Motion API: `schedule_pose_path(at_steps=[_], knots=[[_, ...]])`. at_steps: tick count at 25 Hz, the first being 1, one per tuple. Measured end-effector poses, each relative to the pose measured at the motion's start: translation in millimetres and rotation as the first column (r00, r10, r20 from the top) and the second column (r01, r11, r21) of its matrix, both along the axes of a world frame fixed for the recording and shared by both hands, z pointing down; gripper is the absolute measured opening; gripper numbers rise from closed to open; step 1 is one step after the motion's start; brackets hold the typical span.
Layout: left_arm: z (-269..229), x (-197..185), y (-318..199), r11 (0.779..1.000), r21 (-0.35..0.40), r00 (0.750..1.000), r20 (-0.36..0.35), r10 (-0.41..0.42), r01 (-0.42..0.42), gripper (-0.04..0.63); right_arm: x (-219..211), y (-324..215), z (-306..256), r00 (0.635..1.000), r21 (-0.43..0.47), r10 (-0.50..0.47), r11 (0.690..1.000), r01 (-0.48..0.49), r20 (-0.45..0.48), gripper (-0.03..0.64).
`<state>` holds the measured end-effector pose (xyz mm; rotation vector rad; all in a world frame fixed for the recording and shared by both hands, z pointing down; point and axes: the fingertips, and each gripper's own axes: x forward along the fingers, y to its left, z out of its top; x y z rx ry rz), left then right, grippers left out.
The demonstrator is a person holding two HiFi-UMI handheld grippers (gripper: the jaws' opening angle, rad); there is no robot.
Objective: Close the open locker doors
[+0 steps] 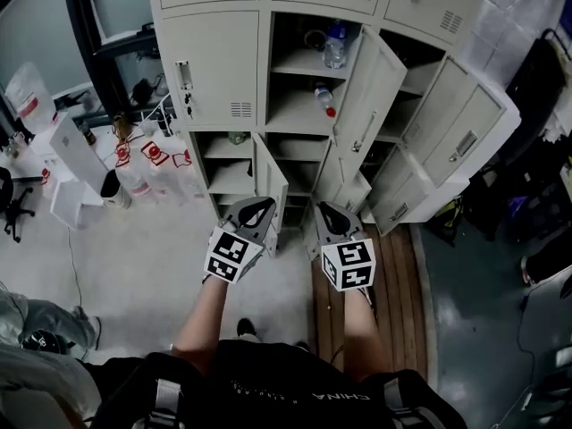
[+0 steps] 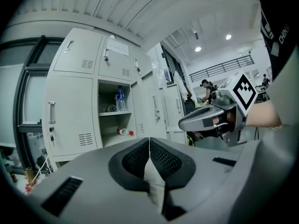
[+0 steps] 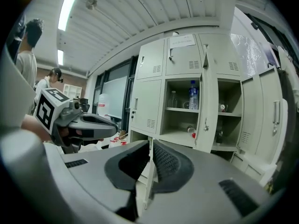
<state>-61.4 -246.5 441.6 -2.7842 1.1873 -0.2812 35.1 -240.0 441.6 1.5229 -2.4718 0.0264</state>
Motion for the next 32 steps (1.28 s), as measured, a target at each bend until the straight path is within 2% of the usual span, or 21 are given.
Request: schedule_pose_path(at_steps=[5,9,12,17,24,32], knots=[[2.1,-23.6,-23.6,0.999,-0.009,0.999,-0.002,0.038,-0.038,0.021,-25.7,-16.9,0.9,0.999,0.000,0.032,0.999,-0.032,-0.010,0.048],[7.2,-27.8,-37.3,0.998,-0.013,0.998,0.008,0.058,-0.058,0.022,-31.8,-24.4,8.9,0.999,-0.016,0.053,0.998,-0.053,-0.013,0.048],[11.9,-21.5,-45.0,0.999,-0.005,0.998,0.031,0.051,-0.051,0.022,-26.8,-32.1,12.0,0.998,-0.021,0.053,0.998,-0.054,-0.034,0.048],[6.5,-4.4,-57.6,1.000,-0.014,1.000,-0.023,0.012,-0.012,0.021,-9.0,-46.0,6.6,0.996,-0.019,0.009,1.000,-0.010,-0.088,0.048],[-2.3,17.9,-67.7,0.999,-0.009,0.999,-0.043,-0.033,0.033,0.022,20.5,-64.9,-5.0,0.997,-0.010,-0.016,1.000,0.016,-0.079,0.048],[0.1,17.9,-69.6,0.999,-0.017,0.999,-0.029,-0.043,0.042,0.021,21.2,-68.6,-2.2,0.997,-0.004,-0.020,1.000,0.020,-0.069,0.048]])
